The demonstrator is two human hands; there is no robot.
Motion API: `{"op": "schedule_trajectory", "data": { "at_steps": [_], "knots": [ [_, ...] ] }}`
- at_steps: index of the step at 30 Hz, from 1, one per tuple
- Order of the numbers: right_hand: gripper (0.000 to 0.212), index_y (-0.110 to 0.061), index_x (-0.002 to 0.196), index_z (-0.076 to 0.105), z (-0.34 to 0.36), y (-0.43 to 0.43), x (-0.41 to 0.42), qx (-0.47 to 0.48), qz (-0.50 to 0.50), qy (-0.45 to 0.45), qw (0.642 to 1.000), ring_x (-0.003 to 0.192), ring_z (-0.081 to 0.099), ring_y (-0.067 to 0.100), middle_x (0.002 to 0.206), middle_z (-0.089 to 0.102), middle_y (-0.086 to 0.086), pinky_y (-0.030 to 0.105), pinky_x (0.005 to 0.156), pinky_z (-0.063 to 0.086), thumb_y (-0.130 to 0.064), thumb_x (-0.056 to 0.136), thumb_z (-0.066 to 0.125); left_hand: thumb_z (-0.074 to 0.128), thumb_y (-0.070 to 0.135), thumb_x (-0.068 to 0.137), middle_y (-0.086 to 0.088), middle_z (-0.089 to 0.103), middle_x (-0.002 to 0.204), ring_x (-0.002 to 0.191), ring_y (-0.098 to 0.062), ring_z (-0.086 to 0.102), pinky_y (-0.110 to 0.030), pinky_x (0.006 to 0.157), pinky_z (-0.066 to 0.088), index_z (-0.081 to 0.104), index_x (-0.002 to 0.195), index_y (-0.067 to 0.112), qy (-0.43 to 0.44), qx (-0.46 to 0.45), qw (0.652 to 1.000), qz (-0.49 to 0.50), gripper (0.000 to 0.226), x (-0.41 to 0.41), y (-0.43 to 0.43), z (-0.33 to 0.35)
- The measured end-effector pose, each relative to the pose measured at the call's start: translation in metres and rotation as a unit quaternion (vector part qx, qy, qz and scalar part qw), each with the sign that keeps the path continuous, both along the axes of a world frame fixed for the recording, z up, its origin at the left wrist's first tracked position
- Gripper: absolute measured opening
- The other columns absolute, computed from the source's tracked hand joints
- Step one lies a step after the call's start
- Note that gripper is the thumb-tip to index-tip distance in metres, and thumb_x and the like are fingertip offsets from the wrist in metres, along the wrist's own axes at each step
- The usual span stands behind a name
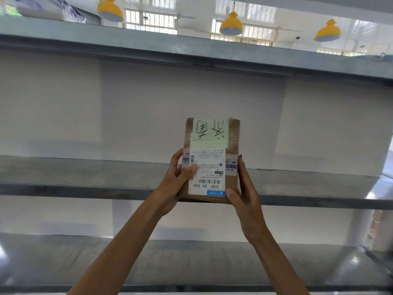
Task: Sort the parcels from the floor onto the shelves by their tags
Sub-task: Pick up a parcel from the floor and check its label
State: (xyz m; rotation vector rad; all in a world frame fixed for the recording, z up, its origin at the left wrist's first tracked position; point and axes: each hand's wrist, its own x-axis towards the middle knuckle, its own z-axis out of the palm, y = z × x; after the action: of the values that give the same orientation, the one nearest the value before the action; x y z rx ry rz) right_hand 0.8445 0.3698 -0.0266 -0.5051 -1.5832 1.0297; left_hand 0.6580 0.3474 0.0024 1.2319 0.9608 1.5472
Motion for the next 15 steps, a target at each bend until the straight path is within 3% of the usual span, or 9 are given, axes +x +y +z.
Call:
{"op": "schedule_trajectory", "data": {
  "at_steps": [2, 5, 8, 11, 15],
  "knots": [
    [0.068, -0.043, 0.136, 0.028, 0.004, -0.001, 0.000, 0.022, 0.000, -0.010, 1.000, 0.128, 0.051, 0.015, 0.148, 0.038, -0.006, 0.034, 0.089, 0.056, -0.024, 0.079, 0.061, 0.059, 0.019, 0.086, 0.001, 0.069, 0.109, 0.086, -0.017, 0.073, -0.036, 0.064, 0.061, 0.040, 0.129, 0.031, 0.001, -0.017, 1.000, -0.018, 0.048, -0.001, 0.003, 0.001],
    [0.068, -0.044, 0.137, 0.028, 0.004, 0.003, 0.000, 0.008, 0.001, 0.005, 1.000, 0.128, 0.050, 0.015, 0.150, 0.035, -0.007, 0.029, 0.086, 0.056, -0.028, 0.079, 0.061, 0.068, 0.024, 0.072, -0.002, 0.069, 0.110, 0.089, -0.020, 0.073, -0.043, 0.068, 0.061, 0.039, 0.133, 0.029, -0.011, -0.007, 1.000, -0.002, 0.067, -0.001, 0.007, 0.005],
    [0.082, -0.036, 0.146, 0.022, -0.010, 0.009, -0.007, -0.089, 0.037, 0.051, 0.994, 0.117, 0.059, 0.010, 0.142, 0.048, -0.002, 0.024, 0.083, 0.055, -0.036, 0.077, 0.066, 0.072, 0.030, 0.063, -0.007, 0.065, 0.121, 0.100, -0.028, 0.069, -0.054, 0.081, 0.057, 0.037, 0.135, 0.032, -0.001, 0.011, 1.000, 0.025, 0.081, 0.004, 0.011, 0.008],
    [0.108, -0.026, 0.143, 0.032, -0.023, 0.009, -0.016, -0.170, 0.068, 0.099, 0.978, 0.112, 0.063, 0.015, 0.131, 0.058, 0.006, 0.028, 0.082, 0.057, -0.051, 0.052, 0.084, 0.074, 0.032, 0.061, -0.007, 0.059, 0.126, 0.104, -0.029, 0.066, -0.053, 0.080, 0.057, 0.038, 0.132, 0.039, 0.058, 0.029, 0.997, 0.037, 0.080, 0.013, 0.011, 0.012],
    [0.102, -0.023, 0.137, 0.036, -0.019, 0.011, -0.017, -0.175, 0.061, 0.155, 0.970, 0.110, 0.065, 0.023, 0.127, 0.061, 0.011, 0.027, 0.076, 0.057, -0.043, 0.051, 0.087, 0.081, 0.033, 0.060, -0.011, 0.046, 0.140, 0.115, -0.032, 0.059, -0.056, 0.086, 0.054, 0.021, 0.139, 0.042, 0.089, 0.030, 0.995, 0.038, 0.099, 0.004, 0.014, 0.023]
  ]
}}
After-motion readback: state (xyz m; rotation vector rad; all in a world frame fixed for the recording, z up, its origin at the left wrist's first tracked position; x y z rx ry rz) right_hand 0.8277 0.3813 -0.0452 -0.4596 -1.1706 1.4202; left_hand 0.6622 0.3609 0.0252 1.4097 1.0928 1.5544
